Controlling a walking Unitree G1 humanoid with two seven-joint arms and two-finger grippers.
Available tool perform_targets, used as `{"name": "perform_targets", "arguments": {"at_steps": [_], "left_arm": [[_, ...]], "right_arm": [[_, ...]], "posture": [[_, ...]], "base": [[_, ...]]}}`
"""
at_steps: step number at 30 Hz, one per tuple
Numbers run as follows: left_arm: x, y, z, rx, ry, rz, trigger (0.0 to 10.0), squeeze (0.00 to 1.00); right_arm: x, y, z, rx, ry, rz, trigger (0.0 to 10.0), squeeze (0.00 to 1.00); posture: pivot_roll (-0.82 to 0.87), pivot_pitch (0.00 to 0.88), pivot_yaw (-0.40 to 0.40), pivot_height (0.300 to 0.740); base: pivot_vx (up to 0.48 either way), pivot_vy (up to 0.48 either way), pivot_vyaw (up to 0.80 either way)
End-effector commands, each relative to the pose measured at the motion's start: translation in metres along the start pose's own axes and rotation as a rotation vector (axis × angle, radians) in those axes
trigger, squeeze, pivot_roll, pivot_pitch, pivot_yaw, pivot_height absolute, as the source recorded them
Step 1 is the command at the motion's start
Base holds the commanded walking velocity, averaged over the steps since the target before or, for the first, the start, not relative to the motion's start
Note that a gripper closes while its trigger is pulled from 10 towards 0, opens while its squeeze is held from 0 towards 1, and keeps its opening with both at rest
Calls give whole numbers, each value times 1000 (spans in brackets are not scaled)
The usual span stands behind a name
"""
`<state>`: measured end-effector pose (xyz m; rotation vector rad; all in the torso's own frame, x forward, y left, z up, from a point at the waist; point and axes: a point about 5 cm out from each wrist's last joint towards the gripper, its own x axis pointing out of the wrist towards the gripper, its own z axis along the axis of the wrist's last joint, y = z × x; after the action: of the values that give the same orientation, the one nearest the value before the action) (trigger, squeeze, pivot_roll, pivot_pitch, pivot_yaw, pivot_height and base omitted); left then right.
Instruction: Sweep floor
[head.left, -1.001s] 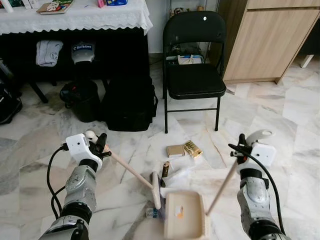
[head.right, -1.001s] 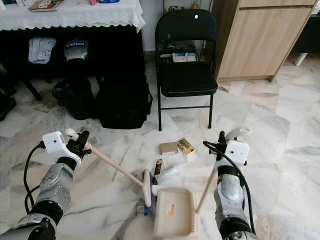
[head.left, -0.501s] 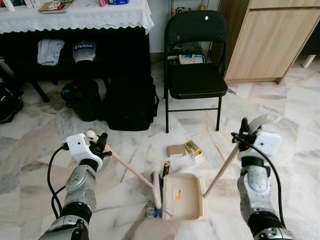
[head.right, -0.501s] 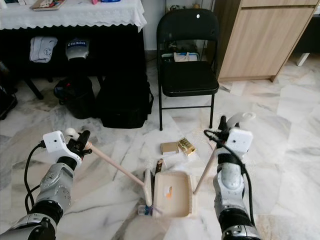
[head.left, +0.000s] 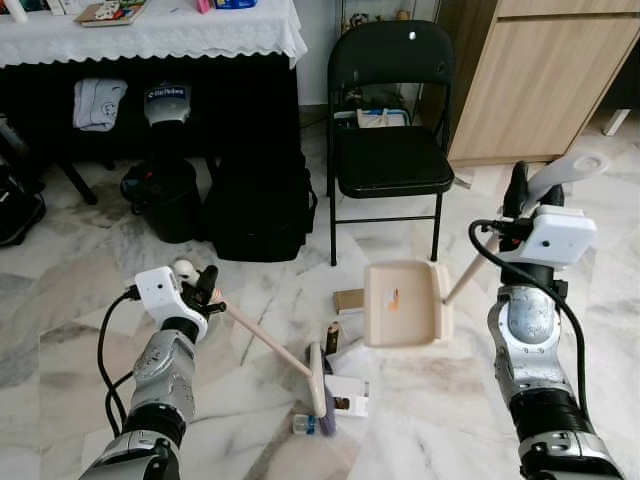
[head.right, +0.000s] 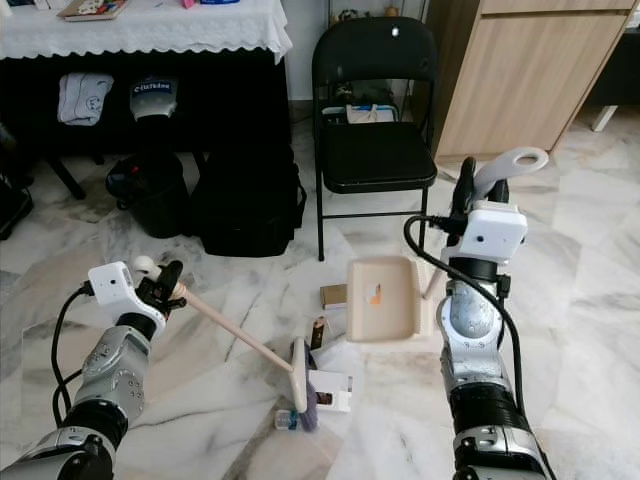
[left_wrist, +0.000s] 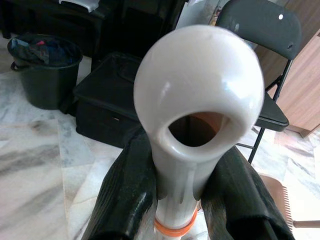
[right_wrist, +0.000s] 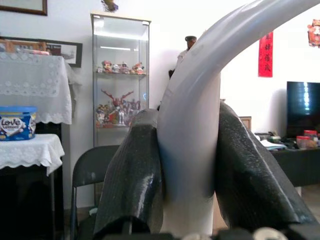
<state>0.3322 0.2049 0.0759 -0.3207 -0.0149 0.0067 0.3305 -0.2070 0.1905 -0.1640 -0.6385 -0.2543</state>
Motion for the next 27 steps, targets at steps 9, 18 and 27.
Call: {"name": "perform_targets", "arguments": {"at_steps": [9,18,27], "left_arm": [[6,-12,5,-5,-23,-43,10000,0],[7,-13,4,-8,-19,-43,10000,0],[6,-14,2,-11,-13,-42,10000,0]], "right_arm": [[0,-4,7,-19,15,-13,10000,0],[-25,-32,-22,-133,225,-86,10000,0],[-48,-37,-39,-171,310,-69,10000,0]], "posture": [[-4,55,21,740],[-9,48,17,740],[-10,45,16,740]], "base": [[0,0,0],[0,0,0],[0,0,0]]}}
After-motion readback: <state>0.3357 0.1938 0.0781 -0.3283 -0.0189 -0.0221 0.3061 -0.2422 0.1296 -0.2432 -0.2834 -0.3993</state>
